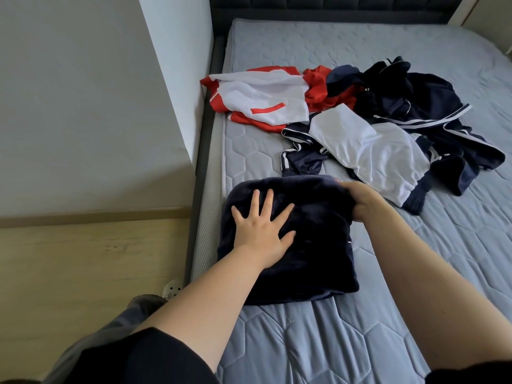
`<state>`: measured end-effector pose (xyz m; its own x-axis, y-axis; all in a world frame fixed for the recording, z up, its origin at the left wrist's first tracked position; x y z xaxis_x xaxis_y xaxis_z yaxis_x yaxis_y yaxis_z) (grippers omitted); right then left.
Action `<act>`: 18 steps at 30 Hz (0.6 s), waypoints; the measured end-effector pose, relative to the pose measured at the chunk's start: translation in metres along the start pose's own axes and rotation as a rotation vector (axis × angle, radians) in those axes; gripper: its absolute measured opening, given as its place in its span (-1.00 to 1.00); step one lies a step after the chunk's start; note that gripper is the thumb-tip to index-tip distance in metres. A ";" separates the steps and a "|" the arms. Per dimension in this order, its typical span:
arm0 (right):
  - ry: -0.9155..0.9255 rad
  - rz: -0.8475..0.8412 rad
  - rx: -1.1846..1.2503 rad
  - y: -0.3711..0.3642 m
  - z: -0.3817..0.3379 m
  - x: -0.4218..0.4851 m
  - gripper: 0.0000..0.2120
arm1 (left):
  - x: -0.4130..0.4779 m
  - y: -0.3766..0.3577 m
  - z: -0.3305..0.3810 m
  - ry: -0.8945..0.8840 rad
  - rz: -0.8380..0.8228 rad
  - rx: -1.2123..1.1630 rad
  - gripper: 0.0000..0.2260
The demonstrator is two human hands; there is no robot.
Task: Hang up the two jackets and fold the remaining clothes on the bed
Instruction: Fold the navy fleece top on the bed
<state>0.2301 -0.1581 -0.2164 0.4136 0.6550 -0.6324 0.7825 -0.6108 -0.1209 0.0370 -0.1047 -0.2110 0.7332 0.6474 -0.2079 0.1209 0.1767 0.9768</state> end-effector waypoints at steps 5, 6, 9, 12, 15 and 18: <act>0.141 0.451 -0.440 0.032 -0.015 -0.003 -0.60 | -0.001 -0.001 0.001 -0.019 0.010 0.003 -0.44; 0.157 0.520 -0.634 0.031 -0.018 -0.006 -0.59 | -0.002 -0.001 0.001 -0.018 0.012 0.002 -0.44; 0.144 0.472 -0.289 0.037 -0.010 0.000 -0.65 | -0.002 -0.001 -0.001 -0.005 0.012 0.002 -0.44; 0.126 0.380 -0.140 0.030 -0.006 -0.007 -0.64 | -0.001 -0.002 -0.001 0.010 0.009 0.006 -0.44; 0.061 0.279 -0.247 0.027 0.012 -0.008 -0.62 | 0.001 -0.004 -0.002 0.023 -0.003 0.004 -0.44; 0.182 0.372 -0.448 0.033 0.014 -0.012 -0.57 | 0.002 -0.003 -0.002 0.027 -0.014 0.002 -0.45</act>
<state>0.2445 -0.1927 -0.2237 0.7388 0.5232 -0.4248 0.6736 -0.5927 0.4415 0.0370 -0.1026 -0.2143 0.7128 0.6649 -0.2233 0.1327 0.1847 0.9738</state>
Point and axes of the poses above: each hand's wrist, its own x-axis towards the middle knuckle, its own y-axis out of the back of the hand, z = x × y, the point moved 9 cm from there along x, towards the middle knuckle, and after that the axes turned 6 degrees about -z, right-handed, at the moved point
